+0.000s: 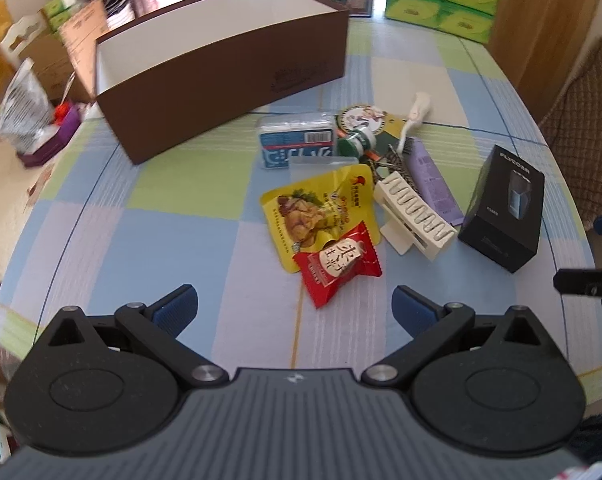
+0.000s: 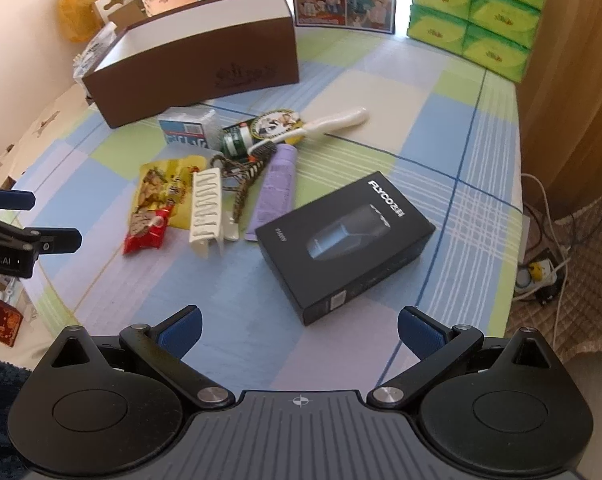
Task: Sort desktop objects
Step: 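Reach the left gripper to the red snack packet while the right approaches the black FLYCO box, then grasp the red snack packet with the left gripper while the right grasps the black FLYCO box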
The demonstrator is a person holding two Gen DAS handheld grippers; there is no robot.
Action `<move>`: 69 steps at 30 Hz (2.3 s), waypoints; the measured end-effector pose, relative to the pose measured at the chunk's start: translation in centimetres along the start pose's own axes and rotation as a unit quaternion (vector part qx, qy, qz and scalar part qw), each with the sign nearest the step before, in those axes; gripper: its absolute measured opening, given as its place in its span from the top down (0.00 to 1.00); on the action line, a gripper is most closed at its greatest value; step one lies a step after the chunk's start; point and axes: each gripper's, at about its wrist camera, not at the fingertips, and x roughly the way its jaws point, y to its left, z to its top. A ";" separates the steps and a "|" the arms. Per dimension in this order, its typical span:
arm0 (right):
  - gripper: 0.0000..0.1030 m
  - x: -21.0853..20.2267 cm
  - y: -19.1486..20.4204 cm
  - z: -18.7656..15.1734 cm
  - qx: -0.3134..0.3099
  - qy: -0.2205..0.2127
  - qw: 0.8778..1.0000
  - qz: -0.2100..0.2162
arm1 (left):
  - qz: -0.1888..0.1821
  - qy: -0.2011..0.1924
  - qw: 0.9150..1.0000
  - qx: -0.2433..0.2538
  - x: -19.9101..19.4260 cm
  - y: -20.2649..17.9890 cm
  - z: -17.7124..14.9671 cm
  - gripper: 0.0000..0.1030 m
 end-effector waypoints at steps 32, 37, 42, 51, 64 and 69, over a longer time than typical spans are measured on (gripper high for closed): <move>0.02 2.1 -4.0 -0.9 0.074 0.040 0.996 -0.037 | -0.090 0.017 0.977 0.191 9.8 -2.6 1.1 0.65; 0.02 2.4 -3.9 -0.8 0.077 0.041 0.996 -0.037 | -0.101 0.025 0.979 0.173 9.6 -2.7 0.8 0.64; 0.02 2.5 -3.5 -0.6 0.072 0.039 0.996 -0.036 | -0.099 0.022 0.983 0.152 9.8 -2.8 1.1 0.64; 0.02 2.5 -3.1 -0.3 0.073 0.036 0.996 -0.037 | -0.095 0.020 0.990 0.098 8.8 -2.4 1.2 0.78; 0.02 4.2 -2.3 3.1 0.138 -0.009 0.990 -0.037 | -0.064 -0.047 0.997 0.019 3.5 1.7 4.3 0.78; 0.02 6.4 -2.5 5.0 0.207 -0.018 0.975 -0.071 | -0.048 -0.055 0.997 -0.003 3.4 4.1 5.4 0.78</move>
